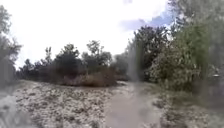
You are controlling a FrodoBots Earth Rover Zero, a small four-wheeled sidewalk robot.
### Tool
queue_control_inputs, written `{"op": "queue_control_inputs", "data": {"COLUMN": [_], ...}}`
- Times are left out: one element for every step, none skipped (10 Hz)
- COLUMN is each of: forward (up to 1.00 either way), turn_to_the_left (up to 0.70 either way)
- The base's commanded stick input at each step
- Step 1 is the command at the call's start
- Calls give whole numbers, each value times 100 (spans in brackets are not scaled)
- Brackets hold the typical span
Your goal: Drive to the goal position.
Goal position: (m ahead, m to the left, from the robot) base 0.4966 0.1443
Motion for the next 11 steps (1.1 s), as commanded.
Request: {"op": "queue_control_inputs", "data": {"forward": [44,44,44,44,44,44,44,44,44,44,44], "turn_to_the_left": [2,2,2,2,2,2,2,2,2,2,-1]}}
